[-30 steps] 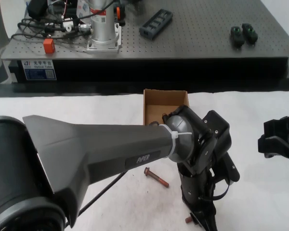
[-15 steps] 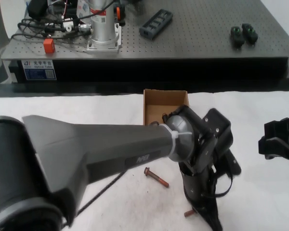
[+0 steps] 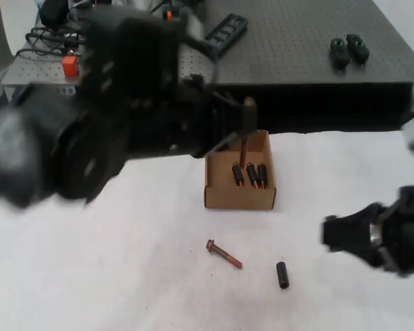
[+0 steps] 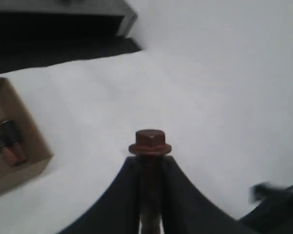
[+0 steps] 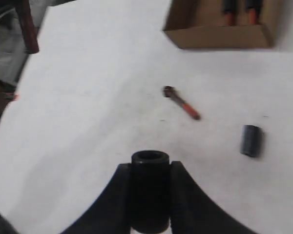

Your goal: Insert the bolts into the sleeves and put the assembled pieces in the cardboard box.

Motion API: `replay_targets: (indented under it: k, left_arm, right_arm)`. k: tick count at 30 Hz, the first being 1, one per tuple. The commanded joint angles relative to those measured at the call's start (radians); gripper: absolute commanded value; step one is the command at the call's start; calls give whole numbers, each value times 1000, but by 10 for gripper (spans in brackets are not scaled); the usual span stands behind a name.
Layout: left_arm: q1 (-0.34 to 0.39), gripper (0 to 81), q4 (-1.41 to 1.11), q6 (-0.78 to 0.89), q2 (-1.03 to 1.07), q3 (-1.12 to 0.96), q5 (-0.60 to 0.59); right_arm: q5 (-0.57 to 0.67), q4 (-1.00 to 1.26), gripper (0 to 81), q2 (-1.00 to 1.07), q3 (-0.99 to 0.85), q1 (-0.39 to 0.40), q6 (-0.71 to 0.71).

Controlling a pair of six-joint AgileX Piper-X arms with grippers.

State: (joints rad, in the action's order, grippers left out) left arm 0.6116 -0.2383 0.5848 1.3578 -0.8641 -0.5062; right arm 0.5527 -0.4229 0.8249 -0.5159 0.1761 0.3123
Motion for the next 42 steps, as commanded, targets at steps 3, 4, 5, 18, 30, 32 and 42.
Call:
replay_targets:
  k: [3,4,5,18,30,32,42]
  left_arm:
    - [-4,7,-272,146,-42,84,-90]
    - [-4,7,-283,156,-42,88,-102]
    - [-4,7,-279,155,-42,88,-119]
    - [-4,7,-285,109,-42,88,-190]
    - [-4,7,-285,109,-42,88,-271]
    - [-4,7,-283,109,-42,88,-283]
    - [-4,582,-280,116,-42,88,-211]
  right_arm:
    - [38,373,65,49,44,150,142]
    - [24,423,65,69,44,179,150]
    - [6,468,65,85,44,201,153]
    - [-72,670,65,126,44,233,155]
    - [-116,776,65,126,44,233,155]
    - [-123,797,65,126,44,233,155]
    - [-242,838,65,131,42,156,82]
